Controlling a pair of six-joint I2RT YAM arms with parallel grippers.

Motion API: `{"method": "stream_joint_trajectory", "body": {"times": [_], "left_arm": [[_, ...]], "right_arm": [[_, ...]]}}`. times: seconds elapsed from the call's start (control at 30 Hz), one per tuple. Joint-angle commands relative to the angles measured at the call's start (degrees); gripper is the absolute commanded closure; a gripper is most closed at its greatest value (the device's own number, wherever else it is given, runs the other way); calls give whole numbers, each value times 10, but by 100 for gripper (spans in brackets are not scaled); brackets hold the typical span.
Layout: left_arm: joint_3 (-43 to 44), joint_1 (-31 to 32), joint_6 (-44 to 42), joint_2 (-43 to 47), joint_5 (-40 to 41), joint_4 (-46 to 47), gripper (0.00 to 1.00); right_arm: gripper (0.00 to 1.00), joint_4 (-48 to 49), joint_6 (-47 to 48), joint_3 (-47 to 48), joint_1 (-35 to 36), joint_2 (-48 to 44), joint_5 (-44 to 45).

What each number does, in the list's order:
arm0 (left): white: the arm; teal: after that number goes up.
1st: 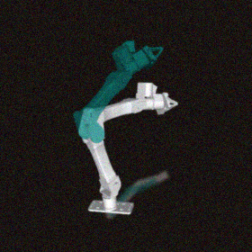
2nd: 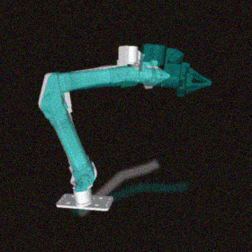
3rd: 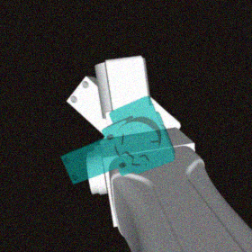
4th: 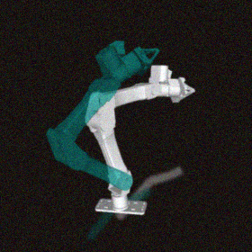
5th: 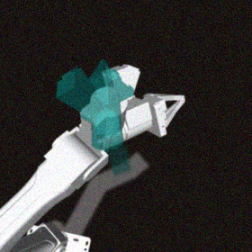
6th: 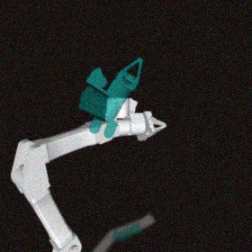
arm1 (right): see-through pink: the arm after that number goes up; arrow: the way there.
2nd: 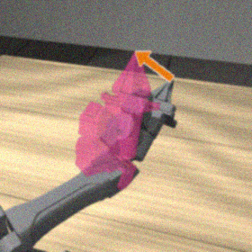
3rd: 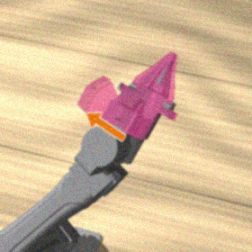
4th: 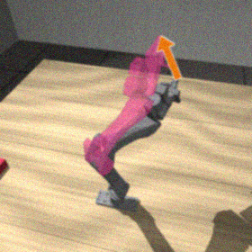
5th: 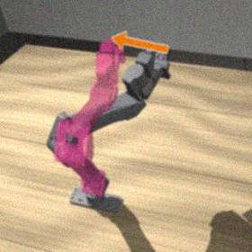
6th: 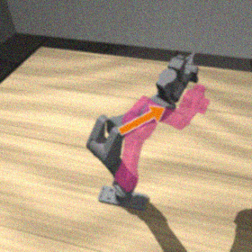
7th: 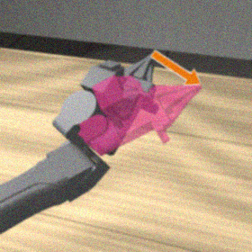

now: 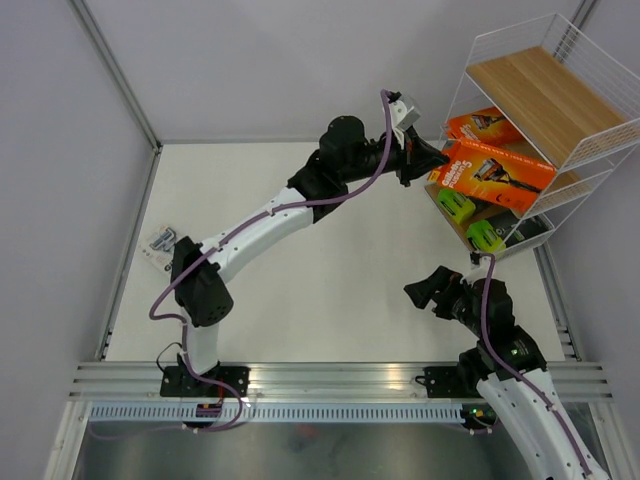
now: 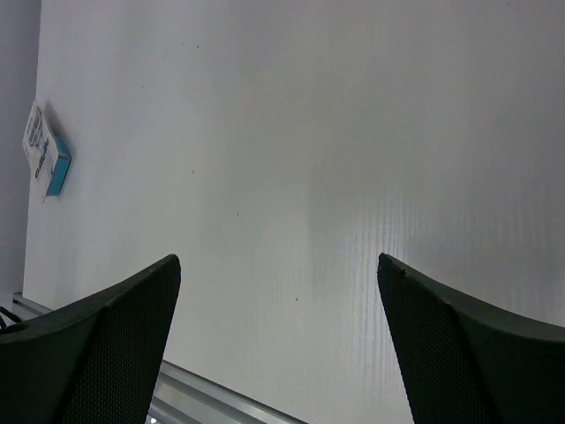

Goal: Place and organize the shaving razors onto the shelf

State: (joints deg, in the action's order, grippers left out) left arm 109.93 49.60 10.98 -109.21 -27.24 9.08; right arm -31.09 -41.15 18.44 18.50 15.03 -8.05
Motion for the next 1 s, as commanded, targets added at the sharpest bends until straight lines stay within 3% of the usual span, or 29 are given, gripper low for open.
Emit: {"method": "stream_joint_trajectory", "body": {"times": [0.0, 0.3, 0.67, 0.97], "left_arm": [[19, 11, 45, -9, -9, 58, 98], [-4, 14, 57, -32, 22, 119, 98], [-49, 14, -30, -24, 69, 99, 98], [-41, 8, -32, -58, 83, 124, 98]], "right_arm": [[2, -25, 3, 31, -1, -18, 17], [2, -33, 0, 34, -1, -29, 9], [2, -34, 1, 34, 0, -32, 8], [2, -28, 4, 35, -1, -20, 8]]}}
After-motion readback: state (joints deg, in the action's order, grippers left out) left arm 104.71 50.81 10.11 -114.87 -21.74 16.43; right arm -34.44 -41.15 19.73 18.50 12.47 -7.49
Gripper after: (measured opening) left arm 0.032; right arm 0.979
